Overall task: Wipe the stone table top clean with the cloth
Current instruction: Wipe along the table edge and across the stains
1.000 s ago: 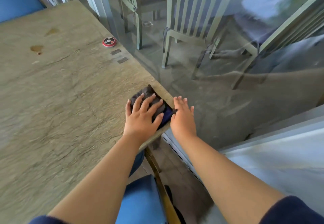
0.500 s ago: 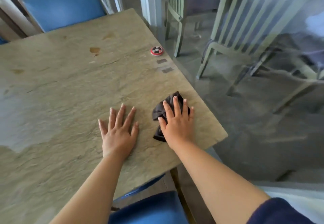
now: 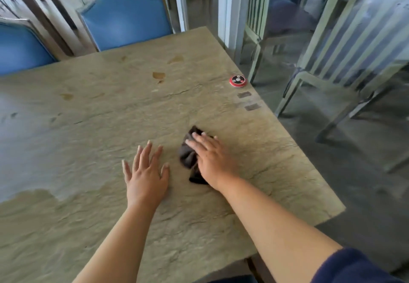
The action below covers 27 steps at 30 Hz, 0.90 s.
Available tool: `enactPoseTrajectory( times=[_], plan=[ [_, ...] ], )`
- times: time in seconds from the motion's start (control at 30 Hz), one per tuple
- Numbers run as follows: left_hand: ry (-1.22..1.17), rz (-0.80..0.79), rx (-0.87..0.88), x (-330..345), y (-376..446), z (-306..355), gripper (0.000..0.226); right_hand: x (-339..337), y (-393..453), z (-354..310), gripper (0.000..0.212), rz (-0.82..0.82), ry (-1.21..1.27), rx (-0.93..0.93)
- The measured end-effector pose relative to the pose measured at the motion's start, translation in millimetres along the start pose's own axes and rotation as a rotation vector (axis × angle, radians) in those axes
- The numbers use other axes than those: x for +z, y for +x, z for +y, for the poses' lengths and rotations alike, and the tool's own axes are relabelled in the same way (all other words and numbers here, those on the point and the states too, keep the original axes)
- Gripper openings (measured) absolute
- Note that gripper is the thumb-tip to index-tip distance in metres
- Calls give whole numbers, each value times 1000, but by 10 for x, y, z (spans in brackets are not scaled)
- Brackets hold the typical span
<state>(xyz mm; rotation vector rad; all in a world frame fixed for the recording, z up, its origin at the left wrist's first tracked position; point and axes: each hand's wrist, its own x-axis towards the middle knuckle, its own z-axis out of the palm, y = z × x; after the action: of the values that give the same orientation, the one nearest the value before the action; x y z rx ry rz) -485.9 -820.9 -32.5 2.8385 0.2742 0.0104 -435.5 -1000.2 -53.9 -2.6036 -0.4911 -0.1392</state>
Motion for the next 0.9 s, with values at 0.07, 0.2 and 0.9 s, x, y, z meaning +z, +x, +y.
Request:
enactPoseTrajectory(
  times=[0.07, 0.2, 0.9],
  plan=[
    [79, -75, 18, -71, 198, -268, 58, -1, 189, 123, 45, 105, -76, 182],
    [112, -79, 122, -66, 363, -566, 63, 101, 705, 116, 53, 123, -238, 540],
    [-35, 15, 54, -544, 568, -1930, 56, 828, 1033, -1340, 53, 124, -255, 595]
  ],
)
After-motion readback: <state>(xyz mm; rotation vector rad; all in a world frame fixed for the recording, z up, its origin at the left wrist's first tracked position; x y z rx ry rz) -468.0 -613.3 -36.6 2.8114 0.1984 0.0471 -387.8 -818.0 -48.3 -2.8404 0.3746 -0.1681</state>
